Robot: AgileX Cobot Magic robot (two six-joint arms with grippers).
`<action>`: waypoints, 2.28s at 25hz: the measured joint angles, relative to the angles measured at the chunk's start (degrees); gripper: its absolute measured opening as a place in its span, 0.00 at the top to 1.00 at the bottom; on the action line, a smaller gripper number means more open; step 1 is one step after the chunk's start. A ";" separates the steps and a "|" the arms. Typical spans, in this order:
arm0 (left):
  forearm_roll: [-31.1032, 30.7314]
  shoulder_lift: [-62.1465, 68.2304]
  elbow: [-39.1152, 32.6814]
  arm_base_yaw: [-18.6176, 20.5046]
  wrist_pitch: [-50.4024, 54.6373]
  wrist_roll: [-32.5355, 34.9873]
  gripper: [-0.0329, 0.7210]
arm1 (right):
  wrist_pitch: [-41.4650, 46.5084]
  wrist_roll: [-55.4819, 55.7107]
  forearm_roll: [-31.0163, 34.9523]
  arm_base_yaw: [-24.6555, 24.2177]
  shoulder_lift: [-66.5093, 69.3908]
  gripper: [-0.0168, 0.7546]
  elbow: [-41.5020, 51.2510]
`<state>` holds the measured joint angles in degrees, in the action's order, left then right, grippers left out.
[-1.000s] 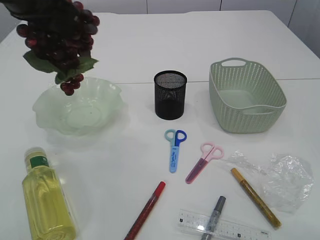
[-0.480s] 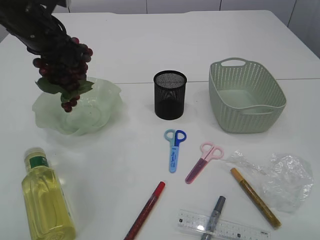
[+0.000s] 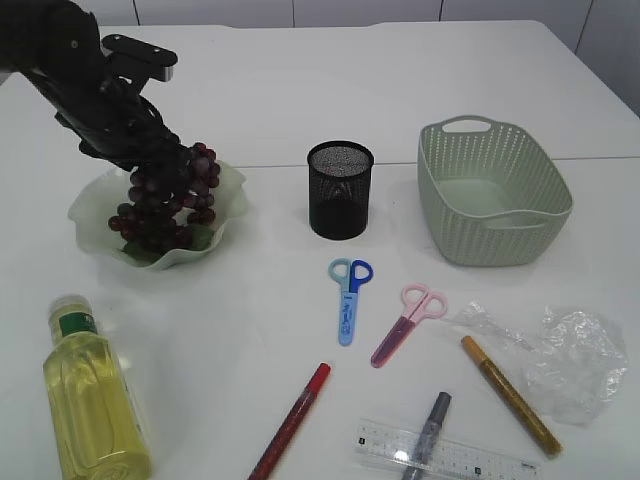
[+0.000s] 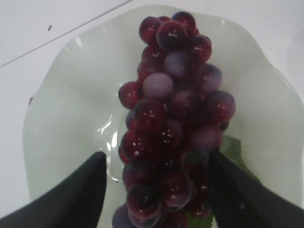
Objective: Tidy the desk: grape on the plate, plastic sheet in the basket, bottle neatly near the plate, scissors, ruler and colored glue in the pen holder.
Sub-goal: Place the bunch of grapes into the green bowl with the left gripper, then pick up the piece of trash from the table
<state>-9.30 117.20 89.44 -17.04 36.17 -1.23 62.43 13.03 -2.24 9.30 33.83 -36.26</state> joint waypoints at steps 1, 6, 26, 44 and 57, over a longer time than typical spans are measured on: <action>0.03 0.00 0.00 0.00 0.00 0.00 0.32 | 0.00 0.00 0.00 0.00 0.00 0.23 0.00; 2.06 -0.50 0.05 0.00 0.43 0.00 0.15 | 0.00 0.00 0.00 0.00 0.00 0.23 0.00; 9.30 -26.46 -14.26 0.00 25.04 -0.02 0.28 | 0.64 -3.03 5.11 0.00 14.39 0.23 -3.38; 9.30 -34.97 -26.15 0.14 21.32 -3.03 0.28 | -6.93 -6.70 -1.98 8.40 49.07 0.23 -19.02; 9.30 -35.05 -26.15 0.14 21.44 -3.03 0.28 | -17.32 -1.44 -8.96 10.89 64.52 0.23 -19.06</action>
<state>0.00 82.15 63.28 -16.90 57.61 -4.26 45.11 11.59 -11.21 20.19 98.35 -55.31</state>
